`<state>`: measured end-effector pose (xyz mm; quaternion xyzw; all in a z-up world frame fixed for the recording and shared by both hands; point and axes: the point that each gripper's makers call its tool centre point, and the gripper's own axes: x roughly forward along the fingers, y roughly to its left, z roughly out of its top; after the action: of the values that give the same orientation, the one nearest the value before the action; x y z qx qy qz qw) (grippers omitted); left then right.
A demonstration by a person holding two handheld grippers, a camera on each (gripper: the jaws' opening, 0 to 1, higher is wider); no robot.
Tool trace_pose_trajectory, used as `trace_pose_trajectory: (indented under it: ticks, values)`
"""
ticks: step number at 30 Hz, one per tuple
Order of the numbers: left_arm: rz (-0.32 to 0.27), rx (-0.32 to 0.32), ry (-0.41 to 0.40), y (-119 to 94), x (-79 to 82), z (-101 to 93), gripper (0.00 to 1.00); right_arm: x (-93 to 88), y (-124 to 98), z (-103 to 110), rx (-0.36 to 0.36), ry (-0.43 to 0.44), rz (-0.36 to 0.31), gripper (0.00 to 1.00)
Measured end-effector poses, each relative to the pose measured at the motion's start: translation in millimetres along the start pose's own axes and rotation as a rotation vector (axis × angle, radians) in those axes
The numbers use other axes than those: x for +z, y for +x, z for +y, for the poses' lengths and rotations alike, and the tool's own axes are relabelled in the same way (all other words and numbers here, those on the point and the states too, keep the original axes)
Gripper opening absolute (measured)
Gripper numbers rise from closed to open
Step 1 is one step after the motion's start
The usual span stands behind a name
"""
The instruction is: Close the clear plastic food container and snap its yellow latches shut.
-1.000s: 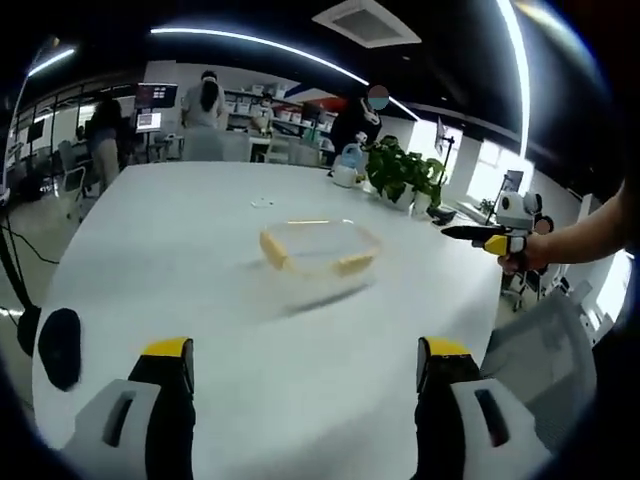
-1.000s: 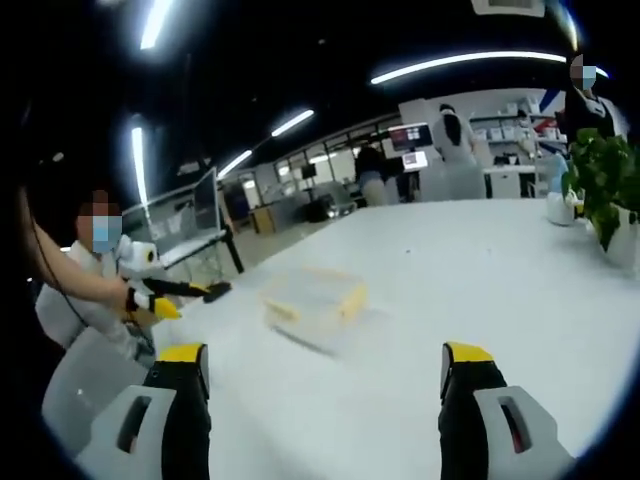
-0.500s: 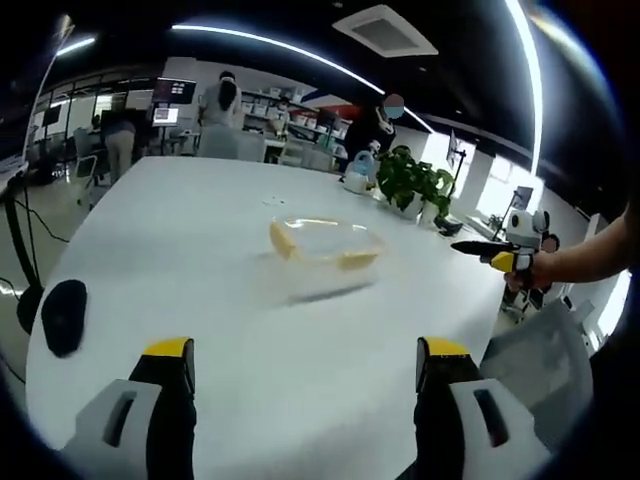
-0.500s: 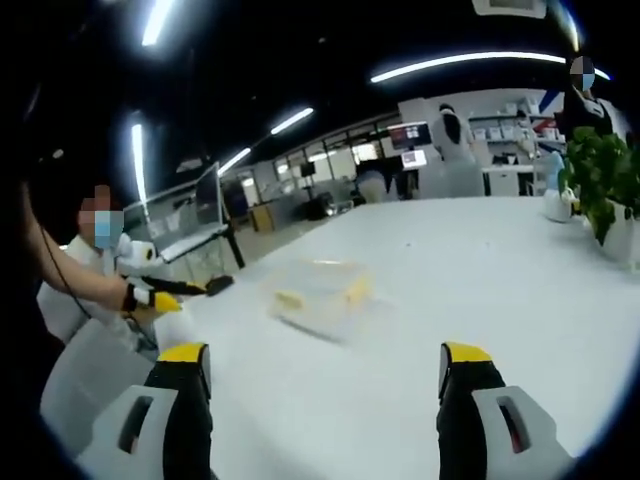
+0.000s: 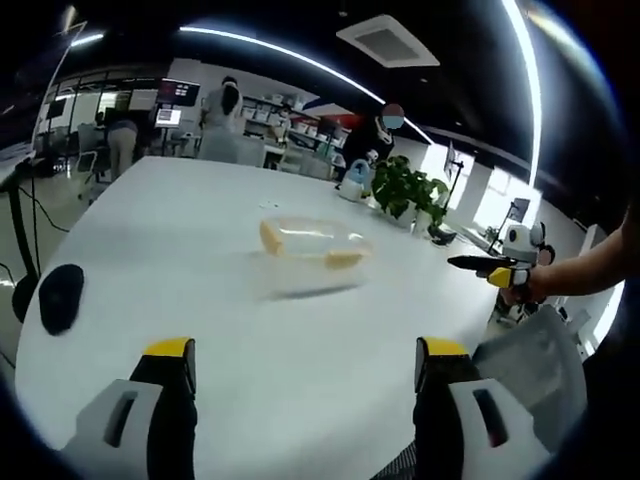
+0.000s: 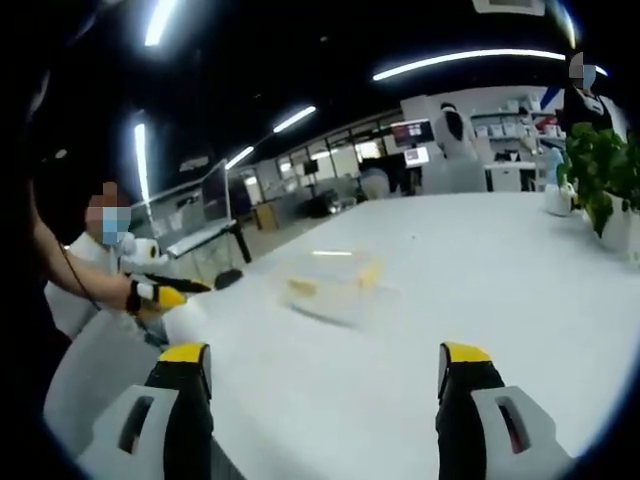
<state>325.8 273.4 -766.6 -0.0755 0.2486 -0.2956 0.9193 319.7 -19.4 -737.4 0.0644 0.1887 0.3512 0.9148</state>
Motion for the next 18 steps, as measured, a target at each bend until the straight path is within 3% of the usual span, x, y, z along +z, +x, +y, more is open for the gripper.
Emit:
trace_pose_trajectory:
  ticks: [13,18]
  values:
    - [-0.043,-0.017,0.124,-11.9,-8.8,-8.4,0.84,-18.8,-10.7,11.2,0.013,-0.012,0.021,0.95]
    - [-0.04,-0.01,0.137,-13.3,-13.5,-10.6,0.87,-28.7,-15.5,15.8,0.014,-0.014,0.038,0.94]
